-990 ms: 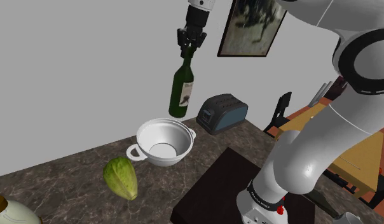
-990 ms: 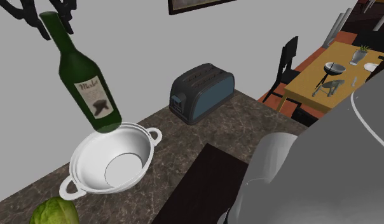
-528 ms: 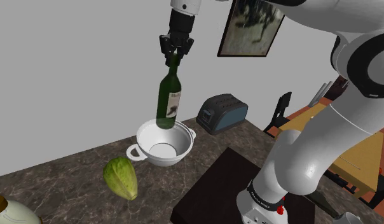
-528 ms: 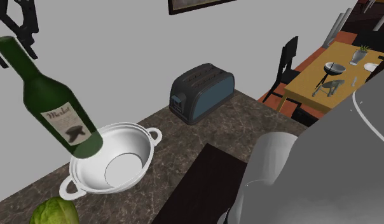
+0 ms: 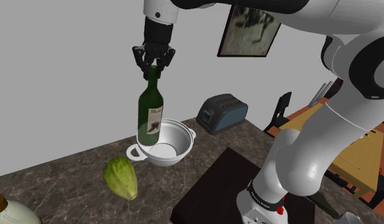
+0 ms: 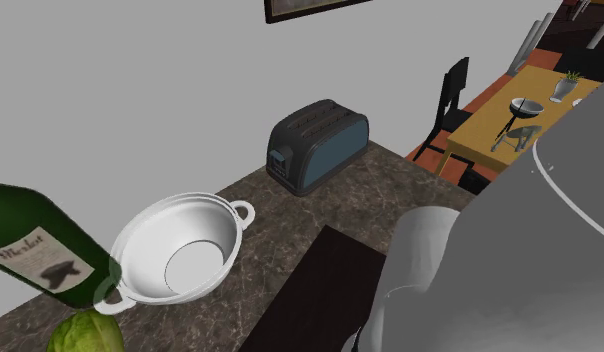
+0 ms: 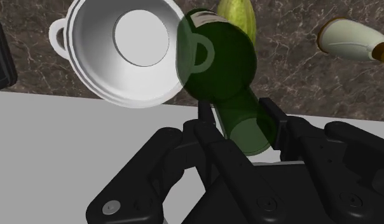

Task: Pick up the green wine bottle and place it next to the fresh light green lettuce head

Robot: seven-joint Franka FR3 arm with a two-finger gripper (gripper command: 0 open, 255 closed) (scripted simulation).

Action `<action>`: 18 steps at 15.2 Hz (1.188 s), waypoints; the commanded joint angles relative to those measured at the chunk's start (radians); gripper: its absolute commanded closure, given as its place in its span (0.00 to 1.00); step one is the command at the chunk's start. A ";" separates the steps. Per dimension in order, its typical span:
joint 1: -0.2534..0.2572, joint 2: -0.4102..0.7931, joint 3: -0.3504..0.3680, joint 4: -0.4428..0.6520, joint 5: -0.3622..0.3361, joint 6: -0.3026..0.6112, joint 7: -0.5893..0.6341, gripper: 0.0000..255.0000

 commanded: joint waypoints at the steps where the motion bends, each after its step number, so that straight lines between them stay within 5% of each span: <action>1: 0.018 0.026 0.028 0.017 -0.003 0.009 0.049 1.00; 18: 0.220 0.389 0.216 0.321 -0.126 0.031 0.447 1.00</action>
